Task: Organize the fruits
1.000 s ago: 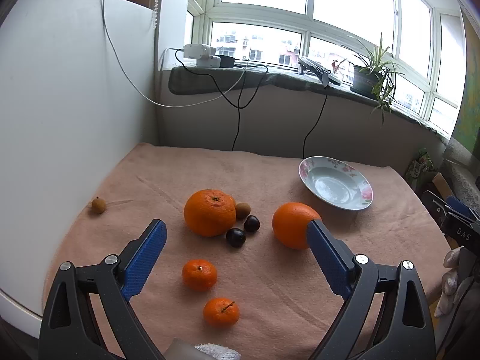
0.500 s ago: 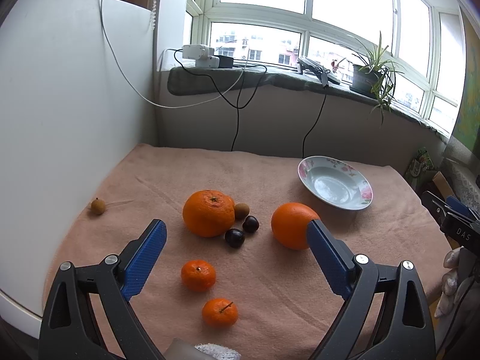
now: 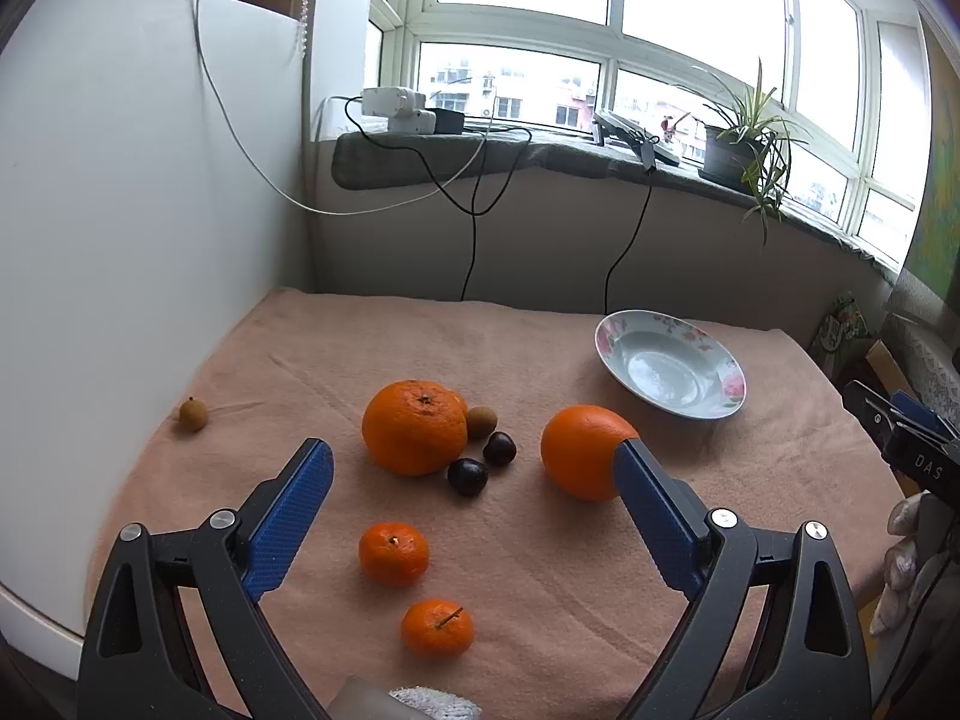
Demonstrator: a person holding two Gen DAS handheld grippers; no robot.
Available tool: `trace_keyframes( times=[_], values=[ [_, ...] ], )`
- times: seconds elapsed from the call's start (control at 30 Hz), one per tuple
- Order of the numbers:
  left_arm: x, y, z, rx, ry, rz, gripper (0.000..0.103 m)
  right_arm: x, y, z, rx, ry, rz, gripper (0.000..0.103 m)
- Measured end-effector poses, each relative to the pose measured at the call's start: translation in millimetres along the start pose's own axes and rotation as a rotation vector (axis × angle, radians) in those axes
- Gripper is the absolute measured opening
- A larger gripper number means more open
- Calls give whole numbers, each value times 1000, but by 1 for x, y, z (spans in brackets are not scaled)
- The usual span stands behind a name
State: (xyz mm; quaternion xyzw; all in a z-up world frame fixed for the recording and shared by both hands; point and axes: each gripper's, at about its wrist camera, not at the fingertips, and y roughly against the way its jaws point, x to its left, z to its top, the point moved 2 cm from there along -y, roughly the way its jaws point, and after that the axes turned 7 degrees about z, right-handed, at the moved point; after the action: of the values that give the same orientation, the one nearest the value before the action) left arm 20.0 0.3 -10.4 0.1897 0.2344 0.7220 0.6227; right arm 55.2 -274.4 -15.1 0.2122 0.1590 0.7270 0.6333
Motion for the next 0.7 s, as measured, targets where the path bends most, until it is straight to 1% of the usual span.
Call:
trace_keyframes(
  times=[0.7],
  values=[
    [-4,-4,-1,6,-1,2,94,-1,-6,-3,17,-7,9,103]
  ],
)
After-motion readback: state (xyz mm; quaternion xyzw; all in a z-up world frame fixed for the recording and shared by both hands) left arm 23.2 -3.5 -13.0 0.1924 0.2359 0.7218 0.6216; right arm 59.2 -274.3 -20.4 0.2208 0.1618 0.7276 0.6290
